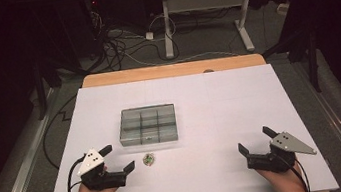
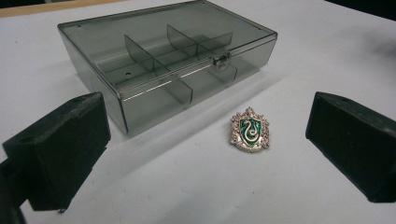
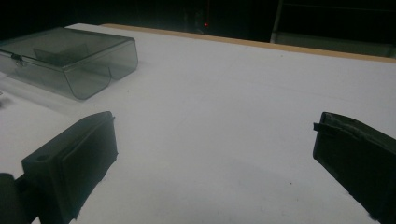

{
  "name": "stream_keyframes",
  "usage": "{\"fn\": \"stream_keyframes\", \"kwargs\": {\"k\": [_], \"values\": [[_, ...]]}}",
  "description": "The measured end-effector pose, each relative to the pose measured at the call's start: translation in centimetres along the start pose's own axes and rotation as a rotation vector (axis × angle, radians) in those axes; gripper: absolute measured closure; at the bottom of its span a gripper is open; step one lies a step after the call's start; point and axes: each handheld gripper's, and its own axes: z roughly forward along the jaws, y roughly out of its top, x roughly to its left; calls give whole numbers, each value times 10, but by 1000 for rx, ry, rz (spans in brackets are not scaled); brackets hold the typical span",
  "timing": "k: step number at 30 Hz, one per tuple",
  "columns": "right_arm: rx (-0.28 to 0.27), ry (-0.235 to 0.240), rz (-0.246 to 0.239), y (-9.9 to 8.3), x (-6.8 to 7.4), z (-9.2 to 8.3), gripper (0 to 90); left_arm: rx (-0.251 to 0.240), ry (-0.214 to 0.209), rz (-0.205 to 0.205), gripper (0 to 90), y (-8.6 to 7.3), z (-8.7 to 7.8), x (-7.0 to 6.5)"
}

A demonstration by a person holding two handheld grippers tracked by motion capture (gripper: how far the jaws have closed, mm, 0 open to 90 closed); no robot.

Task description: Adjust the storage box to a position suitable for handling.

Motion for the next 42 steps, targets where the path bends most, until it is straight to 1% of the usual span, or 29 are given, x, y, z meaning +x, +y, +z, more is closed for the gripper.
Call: {"fn": "stream_keyframes", "kwargs": {"k": [1,3,5,7,9,10,11,13,15,16,17,18,19,23,26,28,30,35,36,37,39,42], "values": [[11,3,-5,-1,-2,1,3,2,2,1,0,0,1,0],[16,6,5,-2,-4,1,4,4,-1,-6,0,1,3,1],[22,6,2,-3,-4,0,4,0,-5,-8,0,1,5,0],[22,4,-3,-3,-4,-1,4,-1,-10,3,0,3,5,-2],[16,10,-10,-3,-2,-4,3,0,-14,19,0,4,6,-4],[15,10,-17,-2,-2,-5,3,2,-17,20,0,4,6,-5],[14,9,-13,-2,-1,-6,4,5,-19,21,0,3,7,-5],[4,17,-15,-2,0,-8,4,2,-13,25,0,3,6,-6],[1,18,-16,-2,0,-8,4,-6,-14,24,0,2,4,-7],[-1,19,-10,-1,0,-7,4,-2,-14,25,0,2,3,-7],[-3,21,-14,-1,-1,-6,3,-2,-13,28,0,1,3,-6],[-3,21,-14,-1,-1,-6,3,-3,-11,27,0,1,3,-6],[2,27,-11,-1,0,-4,4,0,-14,13,0,1,2,-5],[-4,34,-14,1,0,-1,4,11,-15,11,0,-1,1,-4],[-2,32,-12,1,-1,1,4,22,-20,-2,3,-2,2,-2],[6,32,-4,1,-2,1,4,19,-20,-1,26,-2,1,-2],[9,29,-4,0,-2,1,4,20,-16,2,27,-2,1,-3],[10,28,-12,1,-2,-2,4,60,-26,31,28,1,7,-10],[14,28,-14,1,-1,-3,4,67,-29,41,39,2,9,-12],[20,28,-20,0,-1,-4,4,77,-31,49,72,3,11,-13],[22,26,-16,0,-2,-6,4,107,-40,62,92,3,16,-16],[27,23,-17,-2,-3,-7,4,154,-54,67,140,4,23,-18]]}}
